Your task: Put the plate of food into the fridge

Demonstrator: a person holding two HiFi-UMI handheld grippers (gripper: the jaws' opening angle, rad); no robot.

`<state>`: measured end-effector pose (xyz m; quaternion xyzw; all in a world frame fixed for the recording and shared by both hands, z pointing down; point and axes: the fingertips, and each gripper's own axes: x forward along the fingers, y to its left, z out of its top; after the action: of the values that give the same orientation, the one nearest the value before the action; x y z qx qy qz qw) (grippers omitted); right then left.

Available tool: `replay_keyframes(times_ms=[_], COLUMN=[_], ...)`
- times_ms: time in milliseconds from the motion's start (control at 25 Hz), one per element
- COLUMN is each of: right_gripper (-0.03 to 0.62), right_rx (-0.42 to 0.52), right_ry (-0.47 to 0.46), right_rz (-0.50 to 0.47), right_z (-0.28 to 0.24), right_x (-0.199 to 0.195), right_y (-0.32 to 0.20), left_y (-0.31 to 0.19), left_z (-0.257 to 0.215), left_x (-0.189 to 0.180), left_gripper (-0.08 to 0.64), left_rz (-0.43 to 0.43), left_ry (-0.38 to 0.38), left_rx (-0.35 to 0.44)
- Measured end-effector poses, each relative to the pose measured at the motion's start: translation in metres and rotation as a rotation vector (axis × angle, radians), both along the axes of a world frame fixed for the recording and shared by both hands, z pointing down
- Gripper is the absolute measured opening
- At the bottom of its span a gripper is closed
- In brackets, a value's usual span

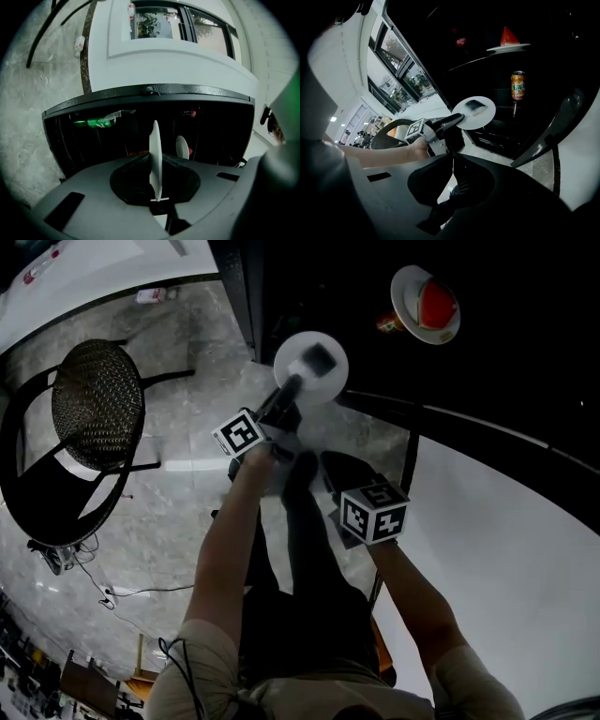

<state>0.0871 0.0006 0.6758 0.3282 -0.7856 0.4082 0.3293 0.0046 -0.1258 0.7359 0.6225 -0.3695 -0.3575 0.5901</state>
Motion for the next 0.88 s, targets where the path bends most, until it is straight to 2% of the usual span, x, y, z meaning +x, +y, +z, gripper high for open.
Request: replay_keyframes(times_ms=[120,280,400,880], right_gripper=[0.023,0.022,0.022,0.023], right_rx=[-0.004,-0.011,-0.009,-0.027], right_ry=[-0.004,-0.006,-0.006,-0.022], right_rz=[-0.002,-0.003,-0.006,-0.017], right_z=[0.001,0.002,0.002,0.006], right_x=[-0.001,-0.001,-0.002,-0.014], right_y=[-0.002,-0.003,-0.005,-0.001], left_y=[-0.008,-0.011,-0.013,-0.023], left_z=[0.006,0.019,0.027,0.056], left_x=[0.002,0.000,-0.003,-0.004], left_gripper=[0.029,0.029,0.029,0.029], left_rz=[0.003,-0.005,0.007,-0.013], left_ry=[-0.009,0.024,-0.021,-0.048], left_rx=[0.000,-0.028,-0.024,-0.057])
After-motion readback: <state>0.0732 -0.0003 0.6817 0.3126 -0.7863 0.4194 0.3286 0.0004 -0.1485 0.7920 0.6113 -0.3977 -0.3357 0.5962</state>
